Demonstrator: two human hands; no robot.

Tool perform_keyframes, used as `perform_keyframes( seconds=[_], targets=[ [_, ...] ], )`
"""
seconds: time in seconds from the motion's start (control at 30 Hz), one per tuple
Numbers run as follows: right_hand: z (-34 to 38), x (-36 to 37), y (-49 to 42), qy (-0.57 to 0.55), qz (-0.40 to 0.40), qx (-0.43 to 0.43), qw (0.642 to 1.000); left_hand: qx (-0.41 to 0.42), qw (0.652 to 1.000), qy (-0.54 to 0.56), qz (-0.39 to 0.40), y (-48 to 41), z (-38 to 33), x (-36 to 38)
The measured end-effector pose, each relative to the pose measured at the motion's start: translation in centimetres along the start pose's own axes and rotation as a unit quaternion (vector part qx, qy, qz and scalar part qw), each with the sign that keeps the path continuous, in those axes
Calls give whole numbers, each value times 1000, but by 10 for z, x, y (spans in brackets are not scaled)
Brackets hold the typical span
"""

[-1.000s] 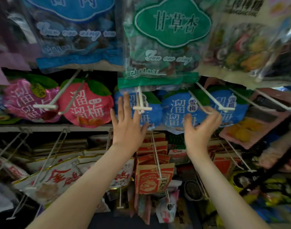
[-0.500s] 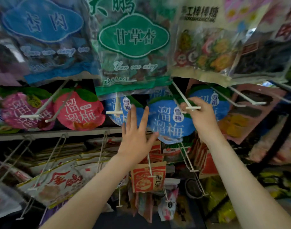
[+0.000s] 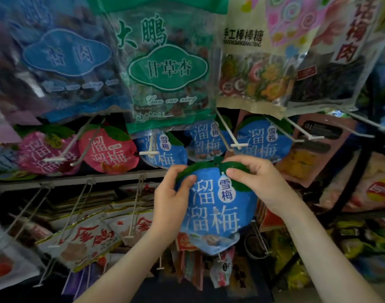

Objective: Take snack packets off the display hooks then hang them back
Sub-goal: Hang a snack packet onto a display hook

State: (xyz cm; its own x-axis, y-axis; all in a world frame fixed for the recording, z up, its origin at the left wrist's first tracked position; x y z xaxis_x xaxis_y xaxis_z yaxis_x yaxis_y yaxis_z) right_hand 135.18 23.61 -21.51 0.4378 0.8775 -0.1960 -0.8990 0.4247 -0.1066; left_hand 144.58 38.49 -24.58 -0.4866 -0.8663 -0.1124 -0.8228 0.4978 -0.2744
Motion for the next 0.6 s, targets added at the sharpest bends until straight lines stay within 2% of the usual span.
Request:
perform_keyframes(
  seconds=[0.17,0.4,0.6],
  targets=[
    [12,55,-16,52,33,-14,998,2,998,-18,-68,2,4,-57],
    [40,107,-35,90,-11,-73,993,37,993,-26,-113,-1,1,-109],
    [41,122,-45,77,-36,-105,991,67,989,-61,-114,-11,-6,-126]
  ],
)
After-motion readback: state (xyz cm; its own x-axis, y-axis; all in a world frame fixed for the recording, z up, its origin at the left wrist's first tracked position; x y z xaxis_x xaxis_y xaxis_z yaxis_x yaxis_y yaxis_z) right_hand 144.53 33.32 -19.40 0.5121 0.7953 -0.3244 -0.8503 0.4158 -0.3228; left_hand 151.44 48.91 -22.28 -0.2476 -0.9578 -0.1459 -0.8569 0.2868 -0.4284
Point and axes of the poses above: each hand's wrist, its own y-axis away from the middle knuckle, its own x-axis out of the palm, z = x × y, the point moved 8 cm from there along -y, towards the middle knuckle
